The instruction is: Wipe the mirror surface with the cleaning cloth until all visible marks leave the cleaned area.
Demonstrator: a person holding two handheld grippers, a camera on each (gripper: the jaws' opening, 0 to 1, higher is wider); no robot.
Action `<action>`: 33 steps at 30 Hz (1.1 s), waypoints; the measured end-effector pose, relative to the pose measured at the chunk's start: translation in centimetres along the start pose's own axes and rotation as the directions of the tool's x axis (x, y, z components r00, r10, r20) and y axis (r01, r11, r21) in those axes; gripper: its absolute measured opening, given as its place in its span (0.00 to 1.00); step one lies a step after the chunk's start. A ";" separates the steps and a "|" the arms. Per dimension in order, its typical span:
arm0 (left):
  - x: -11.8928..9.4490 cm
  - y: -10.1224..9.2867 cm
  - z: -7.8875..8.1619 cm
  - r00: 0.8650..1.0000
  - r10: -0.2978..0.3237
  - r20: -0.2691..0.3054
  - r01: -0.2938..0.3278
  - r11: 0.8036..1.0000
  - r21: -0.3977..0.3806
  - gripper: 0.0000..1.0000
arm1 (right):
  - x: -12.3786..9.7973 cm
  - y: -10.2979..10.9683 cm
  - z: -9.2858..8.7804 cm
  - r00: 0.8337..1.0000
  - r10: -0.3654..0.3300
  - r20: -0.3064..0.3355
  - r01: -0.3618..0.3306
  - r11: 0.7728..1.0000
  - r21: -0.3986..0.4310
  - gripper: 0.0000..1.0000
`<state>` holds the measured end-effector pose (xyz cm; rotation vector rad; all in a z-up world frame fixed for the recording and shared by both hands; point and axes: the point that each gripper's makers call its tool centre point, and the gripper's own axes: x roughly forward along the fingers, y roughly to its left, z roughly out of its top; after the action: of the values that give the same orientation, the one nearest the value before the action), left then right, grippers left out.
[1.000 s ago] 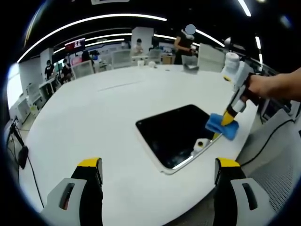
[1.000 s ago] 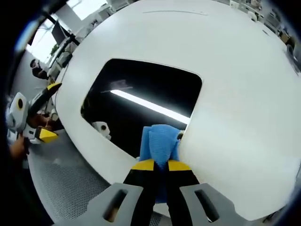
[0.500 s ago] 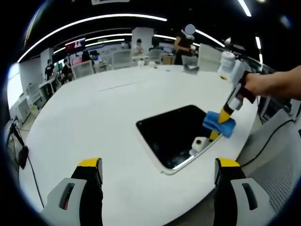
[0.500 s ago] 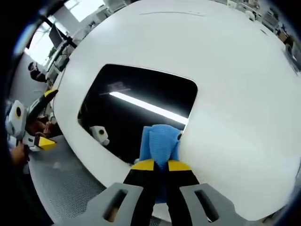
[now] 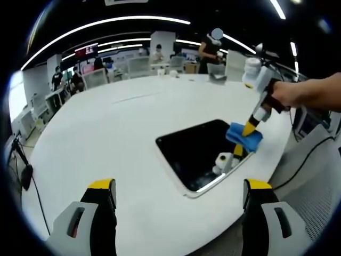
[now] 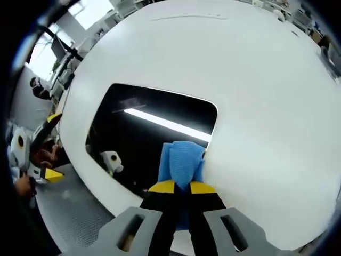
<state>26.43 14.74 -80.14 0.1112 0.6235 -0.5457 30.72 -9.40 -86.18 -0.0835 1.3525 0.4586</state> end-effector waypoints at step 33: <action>0.1 0.1 -0.1 1.000 0.002 -0.002 -0.002 1.000 0.002 1.00 | 0.7 -1.6 4.9 1.000 -0.016 0.009 0.016 0.999 0.037 0.02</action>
<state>26.46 14.79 -80.25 0.1139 0.6250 -0.5442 35.90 -9.14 -86.05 -0.0618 1.3495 0.4197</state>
